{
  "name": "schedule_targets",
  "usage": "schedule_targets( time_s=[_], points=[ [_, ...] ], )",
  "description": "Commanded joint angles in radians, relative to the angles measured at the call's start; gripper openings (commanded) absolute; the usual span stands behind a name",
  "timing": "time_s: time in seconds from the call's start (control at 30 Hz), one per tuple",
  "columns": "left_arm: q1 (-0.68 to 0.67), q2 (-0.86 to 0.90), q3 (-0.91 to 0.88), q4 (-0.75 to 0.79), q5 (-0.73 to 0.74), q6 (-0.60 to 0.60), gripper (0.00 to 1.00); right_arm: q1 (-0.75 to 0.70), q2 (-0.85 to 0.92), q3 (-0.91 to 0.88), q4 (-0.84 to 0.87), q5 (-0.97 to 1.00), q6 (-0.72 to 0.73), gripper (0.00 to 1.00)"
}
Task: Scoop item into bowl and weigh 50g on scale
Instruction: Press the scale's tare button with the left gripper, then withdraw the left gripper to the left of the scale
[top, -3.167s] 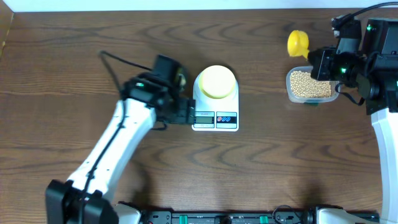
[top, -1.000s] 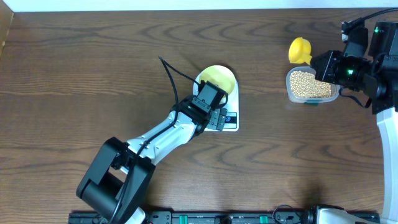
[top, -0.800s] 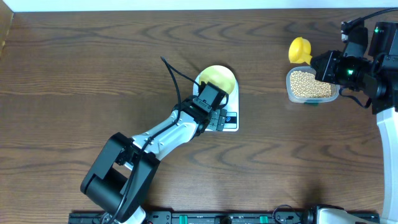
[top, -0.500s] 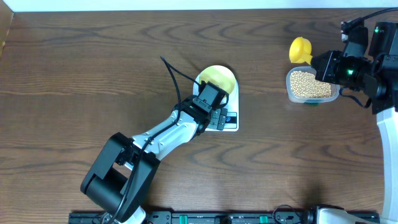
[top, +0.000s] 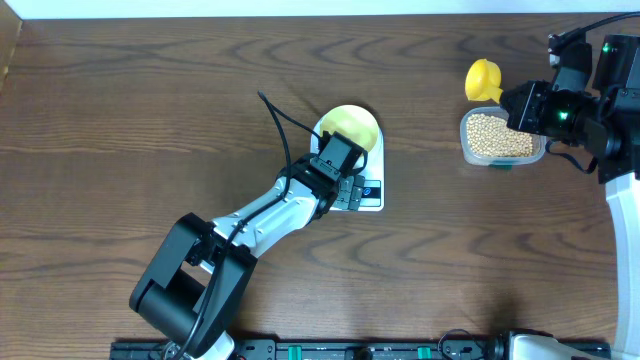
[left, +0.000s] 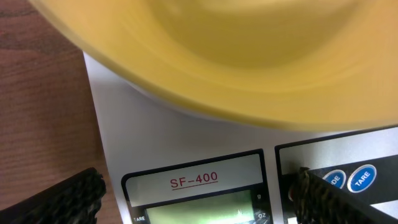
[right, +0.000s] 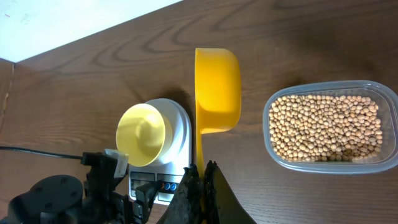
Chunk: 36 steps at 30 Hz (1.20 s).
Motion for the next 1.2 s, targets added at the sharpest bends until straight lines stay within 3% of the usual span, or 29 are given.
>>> schedule_targets(
  time_s=[0.0,0.5,0.77,1.17],
  points=[
    [-0.002,0.029,-0.002,-0.012,-0.024,-0.002,0.98,-0.004,-0.006,-0.003,0.003,0.002,-0.015,0.01],
    [-0.002,0.08,-0.001,-0.059,-0.024,-0.001,0.98,-0.004,-0.006,-0.003,-0.008,0.02,-0.015,0.01],
    [-0.002,-0.068,0.011,-0.056,0.109,0.026,0.98,-0.004,-0.006,-0.003,-0.009,0.019,-0.014,0.01],
    [0.062,-0.357,0.011,-0.155,0.104,0.048,0.98,-0.005,-0.006,-0.003,-0.028,0.02,-0.015,0.01]
  ],
)
